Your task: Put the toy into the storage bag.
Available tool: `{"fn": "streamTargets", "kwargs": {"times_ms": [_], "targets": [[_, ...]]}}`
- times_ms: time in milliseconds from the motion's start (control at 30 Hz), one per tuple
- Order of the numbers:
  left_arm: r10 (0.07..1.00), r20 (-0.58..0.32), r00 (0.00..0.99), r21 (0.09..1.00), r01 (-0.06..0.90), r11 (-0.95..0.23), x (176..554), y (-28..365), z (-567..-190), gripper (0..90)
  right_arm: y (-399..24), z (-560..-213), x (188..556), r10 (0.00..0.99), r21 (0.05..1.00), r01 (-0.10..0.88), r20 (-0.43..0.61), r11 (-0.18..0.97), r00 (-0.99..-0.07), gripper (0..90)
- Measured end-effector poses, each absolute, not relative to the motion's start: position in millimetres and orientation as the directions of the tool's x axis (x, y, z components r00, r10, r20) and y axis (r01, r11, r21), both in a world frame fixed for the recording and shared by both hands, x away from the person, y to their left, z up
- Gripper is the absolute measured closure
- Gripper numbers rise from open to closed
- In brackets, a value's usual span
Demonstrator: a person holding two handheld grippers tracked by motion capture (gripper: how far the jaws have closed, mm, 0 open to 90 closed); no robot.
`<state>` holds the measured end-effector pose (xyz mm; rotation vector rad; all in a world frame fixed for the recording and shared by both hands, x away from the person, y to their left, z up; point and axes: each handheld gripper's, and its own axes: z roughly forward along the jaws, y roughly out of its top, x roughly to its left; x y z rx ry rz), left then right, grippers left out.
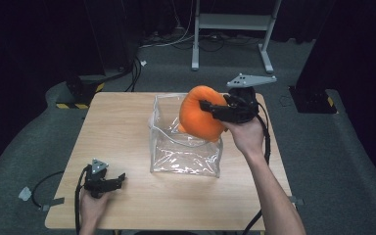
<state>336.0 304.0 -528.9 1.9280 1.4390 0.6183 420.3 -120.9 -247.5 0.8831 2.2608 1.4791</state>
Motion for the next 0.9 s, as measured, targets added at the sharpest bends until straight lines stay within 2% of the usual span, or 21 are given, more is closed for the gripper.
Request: {"fn": "streamTargets", "kwargs": {"times_ms": [433, 900], "targets": [[0.958, -0.008, 0.288, 0.732, 0.654, -0.191, 336.0, 304.1, -528.8, 14.6, -87.1, -259.7, 434.3, 0.619, 0.883, 0.335, 0.066, 0.329, -0.783, 56.6], [0.958, -0.008, 0.288, 0.733, 0.653, -0.190, 336.0, 304.1, -528.9, 14.6, -72.2, -273.3, 441.8, 0.628, 0.865, 0.347, 0.049, 0.361, -0.777, 56.4]]}}
